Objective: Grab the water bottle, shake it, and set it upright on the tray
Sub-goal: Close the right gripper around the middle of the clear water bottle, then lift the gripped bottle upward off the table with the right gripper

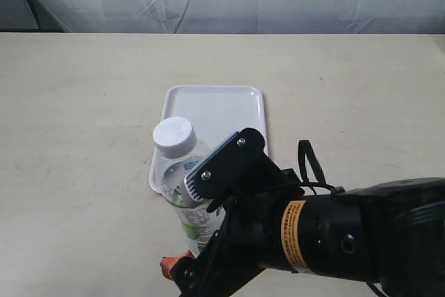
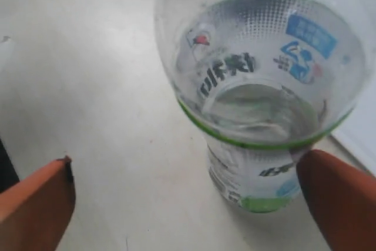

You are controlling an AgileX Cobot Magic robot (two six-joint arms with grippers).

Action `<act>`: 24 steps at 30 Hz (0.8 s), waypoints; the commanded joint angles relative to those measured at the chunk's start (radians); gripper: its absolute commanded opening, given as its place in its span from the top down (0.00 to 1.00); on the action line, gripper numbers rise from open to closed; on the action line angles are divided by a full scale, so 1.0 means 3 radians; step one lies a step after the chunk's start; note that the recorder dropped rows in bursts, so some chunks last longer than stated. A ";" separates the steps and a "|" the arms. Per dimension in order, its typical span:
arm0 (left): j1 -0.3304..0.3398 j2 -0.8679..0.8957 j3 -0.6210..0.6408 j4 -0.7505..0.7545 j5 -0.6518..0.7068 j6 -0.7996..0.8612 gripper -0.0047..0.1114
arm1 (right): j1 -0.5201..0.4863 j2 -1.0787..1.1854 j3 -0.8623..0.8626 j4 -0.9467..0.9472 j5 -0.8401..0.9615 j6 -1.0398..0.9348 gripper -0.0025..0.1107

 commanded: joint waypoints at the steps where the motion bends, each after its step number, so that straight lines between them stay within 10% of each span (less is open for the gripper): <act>1: -0.0001 -0.0015 0.0013 -0.0007 -0.0029 -0.0008 0.96 | -0.0023 0.0005 -0.0029 -0.0070 0.0169 0.0000 0.06; 11: -0.0001 -0.0015 0.0013 -0.0007 -0.0029 -0.0008 0.96 | -0.0023 0.0010 -0.0029 -0.0608 0.0567 0.0365 0.06; 24: -0.0001 -0.0015 0.0013 -0.0007 -0.0029 -0.0008 0.96 | -0.0023 0.0509 -0.0029 -0.3051 0.0811 0.3109 0.06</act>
